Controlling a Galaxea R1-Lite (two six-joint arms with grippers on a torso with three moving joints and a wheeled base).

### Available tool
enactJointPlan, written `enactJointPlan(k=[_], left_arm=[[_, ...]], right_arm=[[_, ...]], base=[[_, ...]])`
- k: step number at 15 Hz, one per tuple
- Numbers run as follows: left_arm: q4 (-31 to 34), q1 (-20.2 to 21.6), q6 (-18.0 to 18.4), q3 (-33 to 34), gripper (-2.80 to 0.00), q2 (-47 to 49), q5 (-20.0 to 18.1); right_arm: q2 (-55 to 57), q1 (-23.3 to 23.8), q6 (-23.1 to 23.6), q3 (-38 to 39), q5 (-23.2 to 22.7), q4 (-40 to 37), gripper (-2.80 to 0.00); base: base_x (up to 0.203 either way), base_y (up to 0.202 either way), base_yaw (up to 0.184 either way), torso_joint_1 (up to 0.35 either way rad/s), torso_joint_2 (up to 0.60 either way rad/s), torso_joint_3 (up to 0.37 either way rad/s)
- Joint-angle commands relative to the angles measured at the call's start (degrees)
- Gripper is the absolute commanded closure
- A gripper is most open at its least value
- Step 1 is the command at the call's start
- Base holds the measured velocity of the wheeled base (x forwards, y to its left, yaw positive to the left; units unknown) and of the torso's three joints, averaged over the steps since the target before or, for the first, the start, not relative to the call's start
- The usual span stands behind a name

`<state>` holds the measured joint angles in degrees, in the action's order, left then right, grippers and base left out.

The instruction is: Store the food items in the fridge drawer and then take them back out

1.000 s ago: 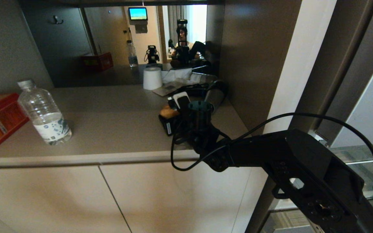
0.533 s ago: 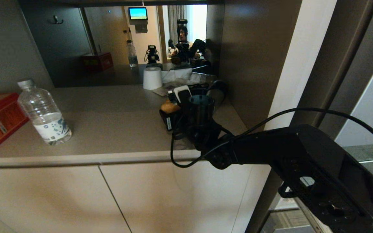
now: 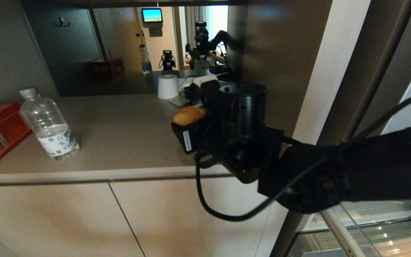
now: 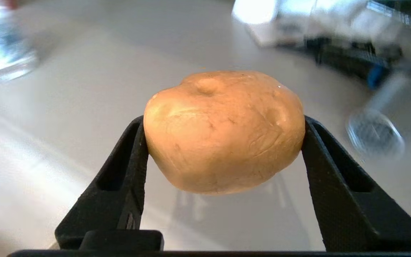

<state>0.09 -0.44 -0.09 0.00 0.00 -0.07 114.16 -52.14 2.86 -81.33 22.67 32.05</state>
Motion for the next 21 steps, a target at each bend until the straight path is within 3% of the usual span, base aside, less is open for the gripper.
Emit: enactJointPlan(k=[1, 5, 7, 11, 14, 16, 21], left_arm=[[0.0, 0.0, 0.0, 0.0, 0.00, 0.1, 0.0], [0.0, 0.0, 0.0, 0.0, 0.00, 0.1, 0.0], [0.0, 0.0, 0.0, 0.0, 0.00, 0.1, 0.0], [0.0, 0.0, 0.0, 0.0, 0.00, 0.1, 0.0], [0.0, 0.0, 0.1, 0.0, 0.00, 0.1, 0.0], [-0.1, 0.0, 0.3, 0.0, 0.00, 0.1, 0.0], [0.2, 0.0, 0.3, 0.0, 0.00, 0.1, 0.0]], right_arm=[[-13.7, -1.3, -3.1, 7.5, 0.5, -4.0, 0.00], [-33.4, -2.2, -21.5, 17.9, 0.7, -29.2, 0.00], [-42.1, -2.3, -27.8, 25.0, 0.7, -38.9, 0.00], [-55.4, 1.9, -32.2, 40.7, 1.7, -49.7, 0.00], [-62.3, 9.2, -32.7, 50.2, 8.6, -50.9, 0.00], [-66.2, 15.7, -32.6, 53.6, 11.3, -51.0, 0.00], [-71.8, 33.6, -32.4, 58.4, 12.3, -51.2, 0.00]], base=[[0.000, 0.000, 0.000, 0.000, 0.00, 0.000], [0.000, 0.000, 0.000, 0.000, 0.00, 0.000], [0.000, 0.000, 0.000, 0.000, 0.00, 0.000], [0.000, 0.000, 0.000, 0.000, 0.00, 0.000], [0.000, 0.000, 0.000, 0.000, 0.00, 0.000], [0.000, 0.000, 0.000, 0.000, 0.00, 0.000], [0.000, 0.000, 0.000, 0.000, 0.00, 0.000]])
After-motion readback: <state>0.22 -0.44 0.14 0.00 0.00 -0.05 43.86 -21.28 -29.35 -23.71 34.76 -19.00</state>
